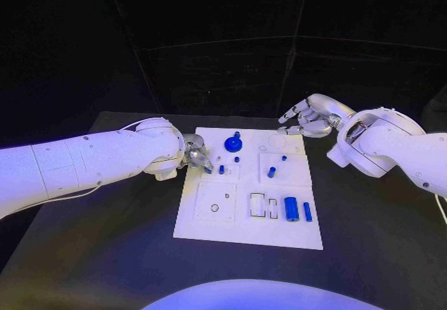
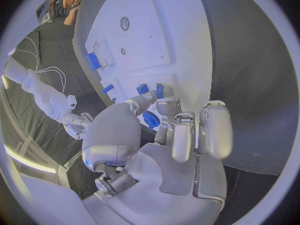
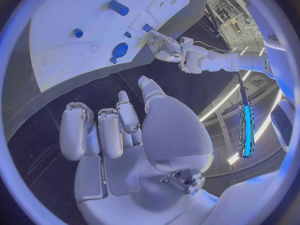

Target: Assemble the parts on the task board

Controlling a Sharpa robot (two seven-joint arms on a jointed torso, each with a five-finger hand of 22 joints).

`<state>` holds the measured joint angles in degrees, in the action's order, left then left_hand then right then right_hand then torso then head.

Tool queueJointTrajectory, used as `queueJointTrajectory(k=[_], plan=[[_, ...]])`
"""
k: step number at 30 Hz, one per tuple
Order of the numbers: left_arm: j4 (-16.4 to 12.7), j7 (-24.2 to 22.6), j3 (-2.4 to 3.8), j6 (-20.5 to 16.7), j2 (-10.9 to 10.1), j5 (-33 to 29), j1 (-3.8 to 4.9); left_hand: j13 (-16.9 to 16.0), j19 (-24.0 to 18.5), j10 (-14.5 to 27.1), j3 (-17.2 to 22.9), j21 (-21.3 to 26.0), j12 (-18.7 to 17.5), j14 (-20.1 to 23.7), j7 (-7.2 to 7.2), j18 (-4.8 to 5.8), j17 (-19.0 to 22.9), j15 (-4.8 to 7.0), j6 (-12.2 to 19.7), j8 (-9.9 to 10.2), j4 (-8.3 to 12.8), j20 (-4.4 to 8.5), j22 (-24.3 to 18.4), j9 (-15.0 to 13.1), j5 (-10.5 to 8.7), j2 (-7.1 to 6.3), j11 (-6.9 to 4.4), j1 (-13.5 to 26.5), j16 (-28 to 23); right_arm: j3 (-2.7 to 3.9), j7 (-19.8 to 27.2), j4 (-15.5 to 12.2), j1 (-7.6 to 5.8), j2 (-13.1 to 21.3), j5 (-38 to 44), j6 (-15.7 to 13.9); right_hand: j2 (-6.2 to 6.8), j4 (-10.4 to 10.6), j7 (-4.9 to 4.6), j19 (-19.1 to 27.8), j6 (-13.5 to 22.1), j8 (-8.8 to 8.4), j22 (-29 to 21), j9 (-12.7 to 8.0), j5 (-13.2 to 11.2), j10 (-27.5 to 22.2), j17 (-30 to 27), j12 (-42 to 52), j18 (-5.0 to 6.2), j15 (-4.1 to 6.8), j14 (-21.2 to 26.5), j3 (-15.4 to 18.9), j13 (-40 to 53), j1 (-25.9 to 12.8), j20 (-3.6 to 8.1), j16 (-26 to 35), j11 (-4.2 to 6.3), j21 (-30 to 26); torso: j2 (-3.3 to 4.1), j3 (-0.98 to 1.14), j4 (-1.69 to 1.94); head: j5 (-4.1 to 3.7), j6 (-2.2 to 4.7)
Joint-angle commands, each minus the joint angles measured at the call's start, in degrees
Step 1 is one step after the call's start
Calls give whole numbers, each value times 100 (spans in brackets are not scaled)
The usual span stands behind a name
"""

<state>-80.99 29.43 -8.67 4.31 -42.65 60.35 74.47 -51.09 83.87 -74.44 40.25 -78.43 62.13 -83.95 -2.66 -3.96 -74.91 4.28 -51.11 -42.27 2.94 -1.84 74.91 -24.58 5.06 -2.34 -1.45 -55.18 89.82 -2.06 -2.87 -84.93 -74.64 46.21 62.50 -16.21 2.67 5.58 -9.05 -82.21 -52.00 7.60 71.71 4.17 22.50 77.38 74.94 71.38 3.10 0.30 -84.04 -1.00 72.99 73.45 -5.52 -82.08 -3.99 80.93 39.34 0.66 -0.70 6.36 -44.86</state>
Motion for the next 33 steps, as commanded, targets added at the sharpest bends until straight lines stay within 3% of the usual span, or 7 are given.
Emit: queueJointTrajectory(k=[1,23,28,33], plan=[[28,34,-13,110,31,36,-13,-3,37,-36,-89,-29,18,-605,30,68,-1509,50,-12,-26,-39,27,189,17,-17,-17,-21,99,18,4,21,0,-11,-10,-14,24,-8,6,18,-5,0,25,-9,8,22,-7,113,-5,61,49,-290,31,-1,55,32,34,25,-33,3,1,-7,-2,-6],[153,114,-12,162,109,5,-11,-76,67,-103,-502,-82,104,-605,88,84,-1509,88,-186,-57,-254,61,270,72,-30,-160,-66,488,18,4,15,1,-11,-10,-15,20,-6,12,19,-5,0,28,-10,8,40,-10,115,-8,61,50,-291,37,-5,54,33,34,25,-34,1,2,3,-29,-25],[174,127,-11,50,109,5,-11,-73,71,-117,-875,-86,112,-605,83,86,-1509,86,-248,-59,-437,64,284,101,-45,-295,-61,745,18,4,17,2,-11,-13,-15,16,-4,15,18,-4,0,28,-14,8,42,-9,111,-7,62,50,-290,39,-4,51,33,37,25,-36,2,-2,-2,-25,-23],[176,99,-9,-85,78,5,-11,-81,71,-128,-1201,-82,125,-605,93,85,-1509,94,-279,-59,-585,69,289,125,-39,-325,-68,853,18,4,19,5,-11,-15,-15,12,-4,15,18,-4,0,28,-14,8,42,-9,111,-7,62,50,-290,39,-4,51,33,37,25,-36,0,-5,-3,-29,-32]])
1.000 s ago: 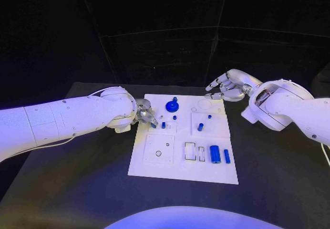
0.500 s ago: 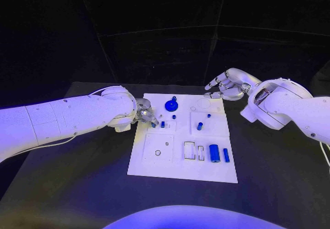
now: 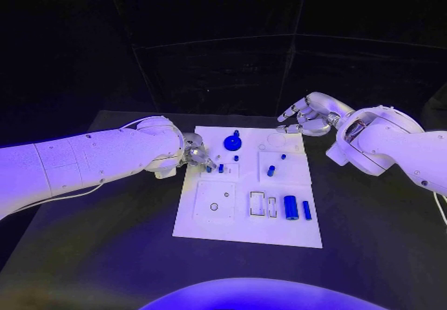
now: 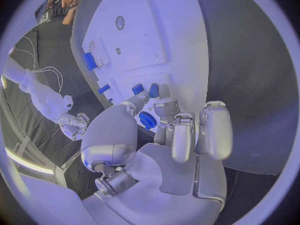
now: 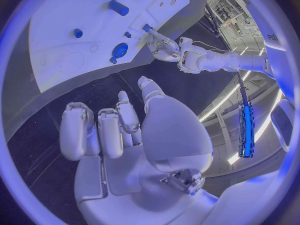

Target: Assemble the parts on the task board

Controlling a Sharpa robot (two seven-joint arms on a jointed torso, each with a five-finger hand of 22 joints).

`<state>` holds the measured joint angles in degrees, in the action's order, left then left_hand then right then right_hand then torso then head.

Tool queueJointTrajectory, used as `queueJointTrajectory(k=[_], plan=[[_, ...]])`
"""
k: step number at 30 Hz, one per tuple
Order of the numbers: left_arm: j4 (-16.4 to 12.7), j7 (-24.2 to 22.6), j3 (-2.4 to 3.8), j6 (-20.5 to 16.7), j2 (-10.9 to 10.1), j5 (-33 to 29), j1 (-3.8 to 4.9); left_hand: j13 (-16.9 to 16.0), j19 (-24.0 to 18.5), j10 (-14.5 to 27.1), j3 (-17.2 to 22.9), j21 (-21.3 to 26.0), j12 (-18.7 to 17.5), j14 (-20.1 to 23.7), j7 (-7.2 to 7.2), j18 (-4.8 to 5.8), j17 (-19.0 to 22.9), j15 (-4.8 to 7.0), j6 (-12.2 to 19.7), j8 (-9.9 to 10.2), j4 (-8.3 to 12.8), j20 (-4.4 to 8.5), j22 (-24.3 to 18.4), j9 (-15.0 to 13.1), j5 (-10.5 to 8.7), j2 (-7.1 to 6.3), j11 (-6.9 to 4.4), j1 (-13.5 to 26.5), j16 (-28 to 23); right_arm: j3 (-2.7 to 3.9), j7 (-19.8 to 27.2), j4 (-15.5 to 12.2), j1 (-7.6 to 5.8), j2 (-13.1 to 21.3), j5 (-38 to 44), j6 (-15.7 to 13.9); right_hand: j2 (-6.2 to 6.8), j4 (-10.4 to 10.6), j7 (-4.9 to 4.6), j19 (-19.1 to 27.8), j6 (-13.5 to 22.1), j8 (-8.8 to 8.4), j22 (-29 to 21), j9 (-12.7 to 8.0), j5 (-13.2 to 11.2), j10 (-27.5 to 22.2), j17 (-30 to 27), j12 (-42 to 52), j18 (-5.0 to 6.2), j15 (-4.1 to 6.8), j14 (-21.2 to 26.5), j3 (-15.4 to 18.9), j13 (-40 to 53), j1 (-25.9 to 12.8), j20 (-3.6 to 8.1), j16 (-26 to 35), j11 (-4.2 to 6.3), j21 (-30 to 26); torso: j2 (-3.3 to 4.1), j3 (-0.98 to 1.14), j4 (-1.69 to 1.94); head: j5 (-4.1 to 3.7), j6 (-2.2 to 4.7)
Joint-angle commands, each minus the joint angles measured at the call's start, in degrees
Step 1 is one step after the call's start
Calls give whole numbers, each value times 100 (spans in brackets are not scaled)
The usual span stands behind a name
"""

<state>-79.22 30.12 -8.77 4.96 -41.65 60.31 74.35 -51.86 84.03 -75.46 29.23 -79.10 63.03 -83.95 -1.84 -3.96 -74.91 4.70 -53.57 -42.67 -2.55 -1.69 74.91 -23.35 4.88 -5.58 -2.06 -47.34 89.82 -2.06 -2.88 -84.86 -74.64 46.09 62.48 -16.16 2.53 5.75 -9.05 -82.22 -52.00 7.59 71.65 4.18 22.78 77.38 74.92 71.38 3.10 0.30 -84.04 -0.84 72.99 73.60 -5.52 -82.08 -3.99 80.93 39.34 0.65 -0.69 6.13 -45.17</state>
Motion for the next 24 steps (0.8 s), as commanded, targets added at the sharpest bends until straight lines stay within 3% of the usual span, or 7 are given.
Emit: queueJointTrajectory(k=[1,9,12,15,18,20,24], plan=[[-8,19,3,-187,-38,9,2,-1,56,-25,-203,-14,34,-605,11,85,-1509,54,-39,-19,-95,56,290,8,-21,-22,-10,126,18,4,20,0,-11,-4,-14,7,10,-2,18,-4,0,29,-9,8,14,-9,113,-7,62,50,-290,23,-4,37,33,37,25,-36,-2,-6,-4,-8,0],[-113,-178,21,-576,-197,-241,14,218,4,120,-1273,108,-132,-605,-8,57,-1509,62,74,21,-605,74,187,66,-22,-41,1,197,18,3,26,11,-11,-7,-14,7,10,-2,18,-4,0,29,-9,8,14,-9,113,-7,62,50,-290,23,-4,37,33,37,25,-36,-3,1,0,-17,-2],[-145,-395,30,-752,-244,-466,24,597,-48,360,-1546,215,-419,-605,-66,33,-1509,29,241,70,-789,48,85,91,-13,-2,51,107,18,3,28,16,-11,-9,-14,7,12,7,18,-4,4,29,-8,7,20,-14,109,-13,62,50,-289,31,-10,30,33,41,25,-37,-2,-1,0,-21,0],[-147,-789,35,-972,-275,-828,40,1445,-244,946,-1795,581,-1104,-605,-198,-49,-1509,-75,566,194,-941,-30,-274,151,1,47,173,-154,18,3,28,21,-11,-9,-14,7,12,7,18,-4,4,29,-8,7,20,-14,109,-13,62,50,-289,31,-10,30,33,41,25,-37,-2,4,-3,-24,9],[-112,-1220,36,-1060,-271,-1070,53,1678,-910,1507,-1920,1771,-1438,-251,-434,-289,-634,-230,950,404,-821,-200,-1414,288,-2,103,394,-765,-650,3,27,23,-11,-9,-14,7,12,7,18,-4,4,29,-8,7,20,-14,109,-13,62,50,-289,31,-10,30,33,41,25,-37,-3,8,-3,-38,16],[-74,-1498,36,-1091,-244,-1148,60,1839,-1717,1957,-1956,3220,-1683,344,-543,-565,482,-352,1089,562,-670,-307,-2738,418,2,168,528,-1253,-1639,3,25,23,-11,-6,-14,6,12,7,18,-4,4,29,-8,7,20,-14,109,-13,62,50,-289,31,-10,30,33,41,25,-37,1,6,-8,-50,25],[64,-2320,32,-1277,-97,-1169,66,2296,-2164,2780,-1621,4069,-2303,1550,-749,-625,2436,-560,1293,936,-125,-485,-3349,714,31,308,732,-2413,-3576,3,21,27,-11,-1,-14,0,12,9,18,-4,5,30,-9,7,22,-14,108,-13,62,50,-289,32,-11,30,34,41,25,-37,3,4,-8,-81,50]])
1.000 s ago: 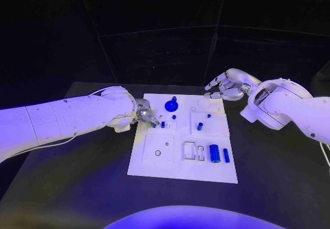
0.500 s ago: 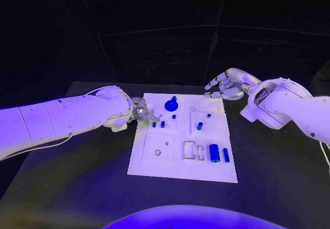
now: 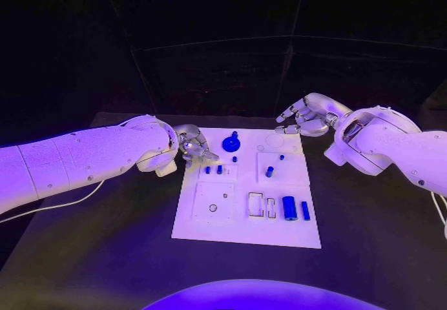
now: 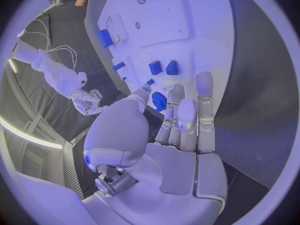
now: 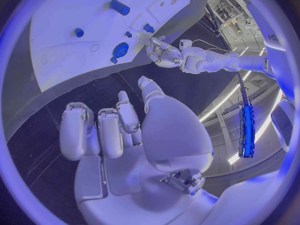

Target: Assemble the parts on the task board

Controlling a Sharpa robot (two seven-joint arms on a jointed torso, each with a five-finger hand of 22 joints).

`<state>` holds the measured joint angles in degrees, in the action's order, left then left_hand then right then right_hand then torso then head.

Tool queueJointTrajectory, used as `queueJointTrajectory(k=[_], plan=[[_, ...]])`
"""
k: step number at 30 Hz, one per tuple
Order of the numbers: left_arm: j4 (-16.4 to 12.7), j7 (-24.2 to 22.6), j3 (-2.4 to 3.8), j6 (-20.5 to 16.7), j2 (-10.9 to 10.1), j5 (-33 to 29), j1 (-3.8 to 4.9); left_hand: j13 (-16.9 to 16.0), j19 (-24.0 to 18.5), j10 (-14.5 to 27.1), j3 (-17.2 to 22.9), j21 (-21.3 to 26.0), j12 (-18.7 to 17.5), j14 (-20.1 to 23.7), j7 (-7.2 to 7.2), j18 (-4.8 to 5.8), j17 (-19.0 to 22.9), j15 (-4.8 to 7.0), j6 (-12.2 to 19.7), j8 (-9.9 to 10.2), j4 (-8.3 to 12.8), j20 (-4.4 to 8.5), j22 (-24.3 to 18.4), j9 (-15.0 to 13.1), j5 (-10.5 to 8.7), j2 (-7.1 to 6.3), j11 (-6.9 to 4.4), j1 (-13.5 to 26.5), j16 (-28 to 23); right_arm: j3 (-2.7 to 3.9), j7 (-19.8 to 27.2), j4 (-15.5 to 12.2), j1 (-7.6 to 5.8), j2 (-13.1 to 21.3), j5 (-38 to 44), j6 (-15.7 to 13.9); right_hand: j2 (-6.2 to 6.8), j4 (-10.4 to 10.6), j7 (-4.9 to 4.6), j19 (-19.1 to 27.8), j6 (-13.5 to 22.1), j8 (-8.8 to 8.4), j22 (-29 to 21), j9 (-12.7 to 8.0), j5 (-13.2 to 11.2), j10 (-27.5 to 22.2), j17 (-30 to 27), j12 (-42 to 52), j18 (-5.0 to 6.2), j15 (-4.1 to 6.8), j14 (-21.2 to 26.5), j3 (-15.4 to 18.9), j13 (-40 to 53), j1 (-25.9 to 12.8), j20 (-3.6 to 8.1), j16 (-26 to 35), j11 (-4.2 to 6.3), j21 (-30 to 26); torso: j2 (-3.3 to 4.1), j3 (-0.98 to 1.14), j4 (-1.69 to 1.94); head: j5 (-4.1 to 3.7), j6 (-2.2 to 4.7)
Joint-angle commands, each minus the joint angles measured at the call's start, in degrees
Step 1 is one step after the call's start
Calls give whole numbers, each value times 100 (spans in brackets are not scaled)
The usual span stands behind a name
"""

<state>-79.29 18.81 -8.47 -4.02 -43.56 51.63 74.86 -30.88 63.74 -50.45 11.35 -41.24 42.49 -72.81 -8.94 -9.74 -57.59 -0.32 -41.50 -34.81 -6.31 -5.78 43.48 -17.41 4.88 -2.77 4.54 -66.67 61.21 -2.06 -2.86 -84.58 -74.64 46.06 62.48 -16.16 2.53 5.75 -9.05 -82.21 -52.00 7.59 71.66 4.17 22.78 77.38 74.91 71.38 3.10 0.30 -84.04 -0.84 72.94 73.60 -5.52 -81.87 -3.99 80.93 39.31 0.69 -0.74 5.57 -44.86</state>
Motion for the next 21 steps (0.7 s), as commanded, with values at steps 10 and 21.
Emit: queueJointTrajectory(k=[10,21], plan=[[548,-2491,-7,-849,537,962,-8,1382,40,-35,788,661,-1131,491,-35,-86,1545,-57,-495,996,964,-64,-557,841,0,-263,94,-1326,-1361,4,55,13,-11,-31,-17,-53,7,8,21,4,-1,39,-30,8,48,-31,89,-34,66,52,-285,31,-26,49,35,34,27,-49,4,2,-14,-56,76],[974,-2320,-5,-385,985,2310,-57,2080,983,-61,801,-189,-1651,-836,7,22,-279,-32,-875,1475,923,-52,48,1178,-6,-393,107,-1056,793,3,52,-80,-11,-71,-20,-7,6,8,21,3,-1,40,-29,8,51,-30,92,-33,66,52,-285,31,-25,50,35,33,27,-49,9,0,-7,-89,112]])
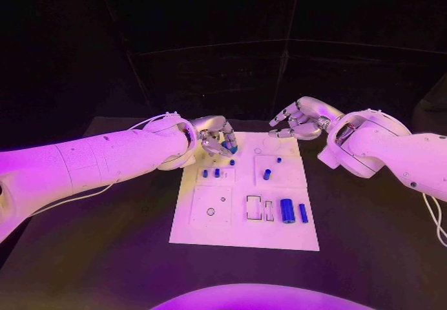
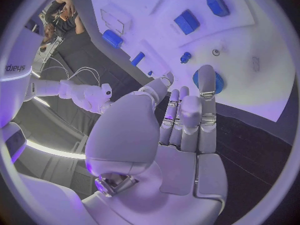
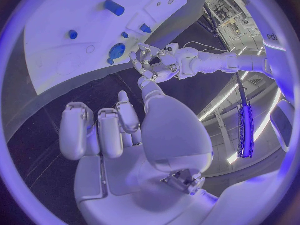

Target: Assemble the parts on the task board

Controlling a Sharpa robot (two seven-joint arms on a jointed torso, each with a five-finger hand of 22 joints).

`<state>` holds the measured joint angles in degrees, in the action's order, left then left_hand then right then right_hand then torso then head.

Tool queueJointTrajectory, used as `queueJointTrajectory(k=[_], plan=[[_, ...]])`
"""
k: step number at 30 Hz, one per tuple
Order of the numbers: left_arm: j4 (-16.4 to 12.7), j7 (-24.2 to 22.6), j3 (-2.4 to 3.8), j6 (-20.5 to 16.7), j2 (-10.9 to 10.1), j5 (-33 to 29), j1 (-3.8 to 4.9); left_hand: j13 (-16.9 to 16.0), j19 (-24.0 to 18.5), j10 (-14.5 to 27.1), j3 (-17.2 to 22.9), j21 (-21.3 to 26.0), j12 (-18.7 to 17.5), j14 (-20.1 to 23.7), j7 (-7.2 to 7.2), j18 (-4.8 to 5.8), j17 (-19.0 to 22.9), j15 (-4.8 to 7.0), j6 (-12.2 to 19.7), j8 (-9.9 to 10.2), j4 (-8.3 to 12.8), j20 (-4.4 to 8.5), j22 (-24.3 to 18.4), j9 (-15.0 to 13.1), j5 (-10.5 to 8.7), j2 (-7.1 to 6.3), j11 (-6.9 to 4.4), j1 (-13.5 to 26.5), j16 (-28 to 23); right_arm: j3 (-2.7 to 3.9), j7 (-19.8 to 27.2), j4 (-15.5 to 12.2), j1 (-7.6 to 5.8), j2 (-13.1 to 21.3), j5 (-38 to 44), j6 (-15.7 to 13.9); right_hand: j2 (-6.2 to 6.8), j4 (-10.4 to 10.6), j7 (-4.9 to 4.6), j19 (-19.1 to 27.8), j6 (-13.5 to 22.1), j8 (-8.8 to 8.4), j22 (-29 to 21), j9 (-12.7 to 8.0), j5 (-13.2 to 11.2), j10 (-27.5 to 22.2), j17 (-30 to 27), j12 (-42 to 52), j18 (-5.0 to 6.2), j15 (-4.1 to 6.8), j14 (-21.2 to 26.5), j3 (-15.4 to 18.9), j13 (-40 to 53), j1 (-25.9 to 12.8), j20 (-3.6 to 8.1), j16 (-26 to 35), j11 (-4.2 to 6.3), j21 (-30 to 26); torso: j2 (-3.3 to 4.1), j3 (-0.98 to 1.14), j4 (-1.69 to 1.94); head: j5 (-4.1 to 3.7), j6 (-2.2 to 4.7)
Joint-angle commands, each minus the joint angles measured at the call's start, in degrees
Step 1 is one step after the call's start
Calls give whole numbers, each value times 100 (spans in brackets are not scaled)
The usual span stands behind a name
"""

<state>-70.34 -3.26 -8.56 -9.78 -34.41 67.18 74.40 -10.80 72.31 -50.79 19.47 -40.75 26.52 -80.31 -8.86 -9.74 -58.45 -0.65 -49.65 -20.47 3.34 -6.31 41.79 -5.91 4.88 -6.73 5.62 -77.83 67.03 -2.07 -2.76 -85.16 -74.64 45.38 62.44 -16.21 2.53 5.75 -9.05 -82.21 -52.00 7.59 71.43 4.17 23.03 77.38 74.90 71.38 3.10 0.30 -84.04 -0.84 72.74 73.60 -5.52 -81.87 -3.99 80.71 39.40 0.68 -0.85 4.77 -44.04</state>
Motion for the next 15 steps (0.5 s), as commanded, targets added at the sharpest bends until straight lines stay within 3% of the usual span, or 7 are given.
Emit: queueJointTrajectory(k=[1,8,15], plan=[[109,-94,4,242,102,810,-19,103,157,-31,-16,-301,-76,-102,0,32,-238,0,-78,62,-44,1,276,41,-7,0,-1,66,270,3,42,-27,-11,-2,-11,-1,6,8,21,3,-1,40,-6,8,26,-30,92,-33,66,52,-285,31,-5,50,35,33,27,-27,2,1,2,-5,38],[297,46,6,457,279,1062,-50,265,422,-30,-122,-898,-184,-269,7,131,-648,-2,-160,183,-62,2,837,110,-42,-27,0,115,706,3,44,-28,-11,-6,17,-5,3,10,22,5,-3,43,-11,8,33,-33,91,-36,67,53,-285,32,-9,52,35,35,28,-30,-3,2,10,-14,35],[453,167,8,592,411,1182,-79,319,530,-79,-151,-1158,-197,-314,16,175,-739,5,-223,217,-66,6,1084,129,-59,9,-7,101,821,3,49,-8,-11,-8,24,-13,3,11,22,5,-3,43,-12,8,34,-33,91,-37,67,53,-285,32,-9,53,36,35,28,-30,-5,0,8,-22,26]])
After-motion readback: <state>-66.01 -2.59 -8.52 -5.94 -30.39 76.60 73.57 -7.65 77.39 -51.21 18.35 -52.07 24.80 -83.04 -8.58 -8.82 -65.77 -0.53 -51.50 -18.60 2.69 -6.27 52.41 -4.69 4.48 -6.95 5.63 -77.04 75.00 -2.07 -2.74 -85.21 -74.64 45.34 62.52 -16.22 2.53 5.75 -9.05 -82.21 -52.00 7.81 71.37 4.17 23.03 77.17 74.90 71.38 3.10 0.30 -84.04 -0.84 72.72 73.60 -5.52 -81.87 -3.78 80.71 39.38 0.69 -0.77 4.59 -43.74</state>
